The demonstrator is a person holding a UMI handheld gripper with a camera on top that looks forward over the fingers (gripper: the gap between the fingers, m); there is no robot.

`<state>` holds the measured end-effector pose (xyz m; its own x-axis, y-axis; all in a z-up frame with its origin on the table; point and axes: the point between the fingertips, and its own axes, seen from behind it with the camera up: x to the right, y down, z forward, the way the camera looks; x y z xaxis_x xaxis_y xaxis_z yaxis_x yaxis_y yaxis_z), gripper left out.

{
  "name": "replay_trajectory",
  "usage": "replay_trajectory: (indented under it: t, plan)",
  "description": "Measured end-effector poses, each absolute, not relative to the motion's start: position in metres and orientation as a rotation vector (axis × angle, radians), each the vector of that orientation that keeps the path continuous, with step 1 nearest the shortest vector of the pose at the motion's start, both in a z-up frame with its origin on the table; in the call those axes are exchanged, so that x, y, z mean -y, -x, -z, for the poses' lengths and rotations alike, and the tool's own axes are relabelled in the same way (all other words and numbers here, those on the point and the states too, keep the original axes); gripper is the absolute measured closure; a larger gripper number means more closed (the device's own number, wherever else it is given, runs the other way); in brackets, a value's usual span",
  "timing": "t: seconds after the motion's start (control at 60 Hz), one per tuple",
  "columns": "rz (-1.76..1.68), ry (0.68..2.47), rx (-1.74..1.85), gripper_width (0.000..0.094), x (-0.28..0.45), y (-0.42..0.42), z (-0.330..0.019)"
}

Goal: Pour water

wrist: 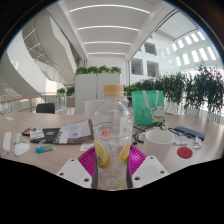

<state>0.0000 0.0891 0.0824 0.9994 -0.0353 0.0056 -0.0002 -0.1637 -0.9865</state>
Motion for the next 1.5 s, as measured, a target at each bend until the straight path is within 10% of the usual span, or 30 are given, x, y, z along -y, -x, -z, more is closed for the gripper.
replay_trajectory:
  t: [0.367,0.75,1.15,1.333,1.5]
  plan:
    - [-0.839,1.766,-0.678,0.0619,-0.124,0.017,-0.136]
    - [-1.975,1.098,-1.561,0.0621,-0.127,-0.005,-0.198]
    - [-1.960,1.105,-1.553,0.0618,-0.131,0.000,-0.210]
    - [-1.435,1.541,-0.791,0.0619,-0.128,-0.008,-0.299]
    - [-0.557,1.460,-0.271,0.0593,-0.121,-0.138,-0.382]
